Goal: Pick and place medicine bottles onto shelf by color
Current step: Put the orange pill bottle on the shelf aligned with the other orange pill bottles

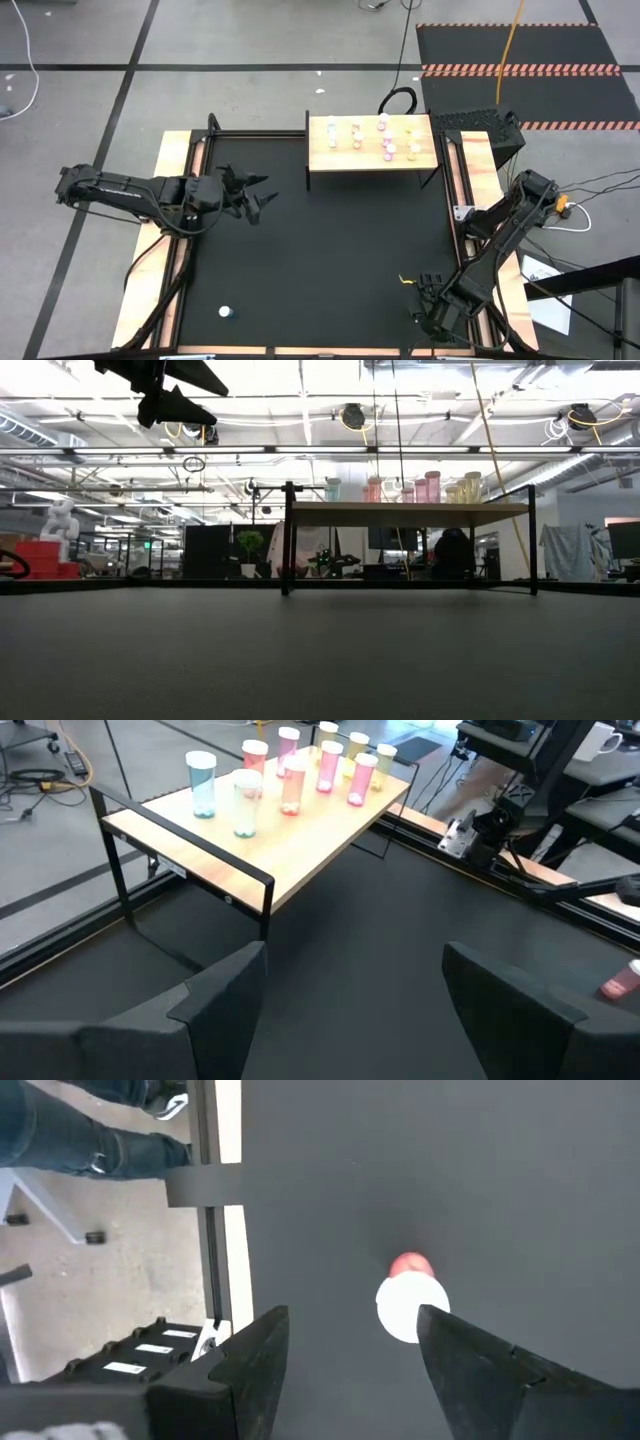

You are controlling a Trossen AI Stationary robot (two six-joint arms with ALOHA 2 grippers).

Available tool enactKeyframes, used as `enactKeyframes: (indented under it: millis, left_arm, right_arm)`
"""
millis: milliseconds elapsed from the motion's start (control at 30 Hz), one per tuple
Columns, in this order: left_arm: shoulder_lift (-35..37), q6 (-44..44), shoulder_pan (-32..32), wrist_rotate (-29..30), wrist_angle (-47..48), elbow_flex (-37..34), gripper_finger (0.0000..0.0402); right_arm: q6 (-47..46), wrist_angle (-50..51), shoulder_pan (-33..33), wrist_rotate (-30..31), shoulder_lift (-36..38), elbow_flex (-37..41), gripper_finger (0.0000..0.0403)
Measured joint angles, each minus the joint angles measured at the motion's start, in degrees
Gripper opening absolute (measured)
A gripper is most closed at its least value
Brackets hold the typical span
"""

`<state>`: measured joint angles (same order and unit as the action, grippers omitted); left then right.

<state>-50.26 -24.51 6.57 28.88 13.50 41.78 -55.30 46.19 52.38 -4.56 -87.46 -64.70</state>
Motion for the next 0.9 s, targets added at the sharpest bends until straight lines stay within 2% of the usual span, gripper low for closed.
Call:
enactKeyframes:
  millis: [300, 500, 900]
  left_arm:
    - [0.0, 0.2, 0.0, -0.3, 0.0, 0.0, 0.0303]
    - [0.0, 0.2, -0.2, -0.3, 0.0, 0.0, 0.0303]
    - [0.0, 0.4, -0.2, -0.3, 0.0, 0.0, 0.0303]
  right_arm:
    - [2.1, -2.8, 0.0, 0.5, 0.0, 2.7, 0.0217]
    - [4.0, -2.7, 0.0, 4.6, 0.0, 3.2, 0.0217]
    - [7.2, -3.2, 0.0, 4.4, 0.0, 5.3, 0.0217]
